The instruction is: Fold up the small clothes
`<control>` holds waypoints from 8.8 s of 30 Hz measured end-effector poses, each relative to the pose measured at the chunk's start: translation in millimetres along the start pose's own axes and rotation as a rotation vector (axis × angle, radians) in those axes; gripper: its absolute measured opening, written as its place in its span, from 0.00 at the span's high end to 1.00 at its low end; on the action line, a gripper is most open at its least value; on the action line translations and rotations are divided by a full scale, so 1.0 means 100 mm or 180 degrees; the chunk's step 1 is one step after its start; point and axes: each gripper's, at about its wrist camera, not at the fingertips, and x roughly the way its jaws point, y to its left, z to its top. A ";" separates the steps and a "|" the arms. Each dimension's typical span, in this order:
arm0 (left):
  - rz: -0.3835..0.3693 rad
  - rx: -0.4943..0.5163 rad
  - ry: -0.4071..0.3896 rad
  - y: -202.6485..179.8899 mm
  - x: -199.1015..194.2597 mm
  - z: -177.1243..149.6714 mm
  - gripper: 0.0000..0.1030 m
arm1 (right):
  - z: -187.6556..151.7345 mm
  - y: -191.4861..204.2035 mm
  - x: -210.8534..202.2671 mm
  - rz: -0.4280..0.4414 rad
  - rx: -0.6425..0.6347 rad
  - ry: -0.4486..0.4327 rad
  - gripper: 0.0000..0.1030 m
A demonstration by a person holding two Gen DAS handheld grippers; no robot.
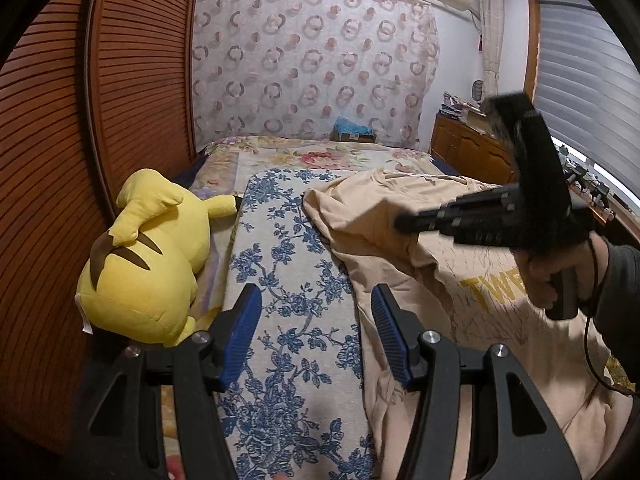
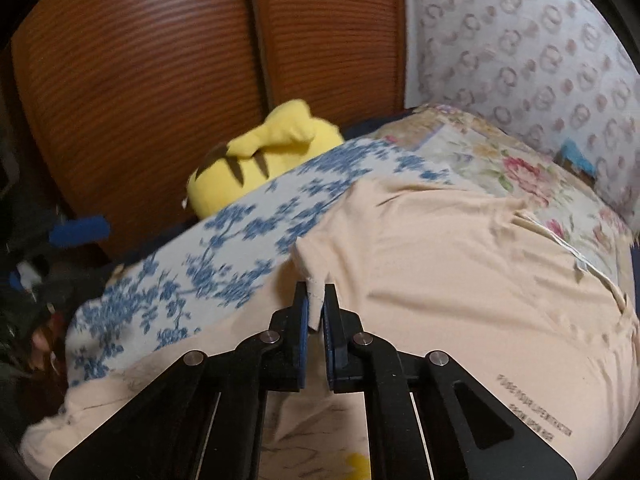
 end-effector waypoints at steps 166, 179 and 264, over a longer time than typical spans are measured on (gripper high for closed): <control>-0.0423 0.0530 0.0883 -0.95 1.63 0.59 0.48 | -2.78 -2.45 -2.74 -0.2093 0.2422 0.0148 0.54; -0.0435 0.0757 0.0934 -1.11 1.69 0.58 0.24 | -2.75 -2.36 -2.71 -0.2191 0.2308 0.0183 0.68; -0.0484 0.0467 0.0685 -0.91 1.27 0.69 0.22 | -1.00 -1.83 -1.81 -0.1196 0.0898 -0.0043 0.99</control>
